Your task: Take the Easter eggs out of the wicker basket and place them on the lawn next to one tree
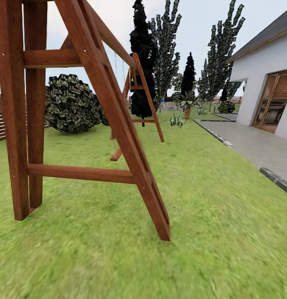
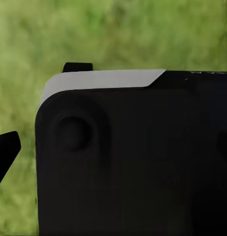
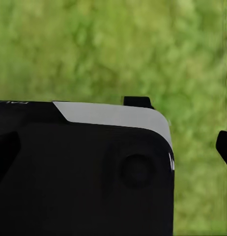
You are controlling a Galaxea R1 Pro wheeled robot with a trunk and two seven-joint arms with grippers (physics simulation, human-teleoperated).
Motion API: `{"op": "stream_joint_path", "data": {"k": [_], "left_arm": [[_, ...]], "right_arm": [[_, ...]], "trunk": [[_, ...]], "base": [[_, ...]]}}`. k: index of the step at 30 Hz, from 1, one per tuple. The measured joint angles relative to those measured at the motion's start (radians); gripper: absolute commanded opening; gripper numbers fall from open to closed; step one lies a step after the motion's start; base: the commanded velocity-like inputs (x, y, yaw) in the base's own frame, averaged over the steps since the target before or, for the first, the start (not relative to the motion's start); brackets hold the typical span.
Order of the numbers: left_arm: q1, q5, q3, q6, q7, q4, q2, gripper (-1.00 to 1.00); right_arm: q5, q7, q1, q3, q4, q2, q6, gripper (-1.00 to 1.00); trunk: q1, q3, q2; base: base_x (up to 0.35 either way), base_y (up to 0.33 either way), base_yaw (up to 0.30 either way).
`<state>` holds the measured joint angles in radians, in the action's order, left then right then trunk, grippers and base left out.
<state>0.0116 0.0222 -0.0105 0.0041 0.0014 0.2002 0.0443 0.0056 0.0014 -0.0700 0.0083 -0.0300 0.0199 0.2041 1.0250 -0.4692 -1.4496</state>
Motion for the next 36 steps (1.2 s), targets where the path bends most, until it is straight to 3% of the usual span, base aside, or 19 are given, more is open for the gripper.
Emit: {"op": "stream_joint_path", "data": {"k": [36], "left_arm": [[0.000, 0.000, 0.001, 0.000, -0.002, 0.000, 0.000, 1.00]], "right_arm": [[0.001, 0.001, 0.000, 0.000, -0.001, -0.001, 0.000, 1.00]], "trunk": [[0.000, 0.000, 0.000]], "base": [[0.022, -0.301, 0.000]]}}
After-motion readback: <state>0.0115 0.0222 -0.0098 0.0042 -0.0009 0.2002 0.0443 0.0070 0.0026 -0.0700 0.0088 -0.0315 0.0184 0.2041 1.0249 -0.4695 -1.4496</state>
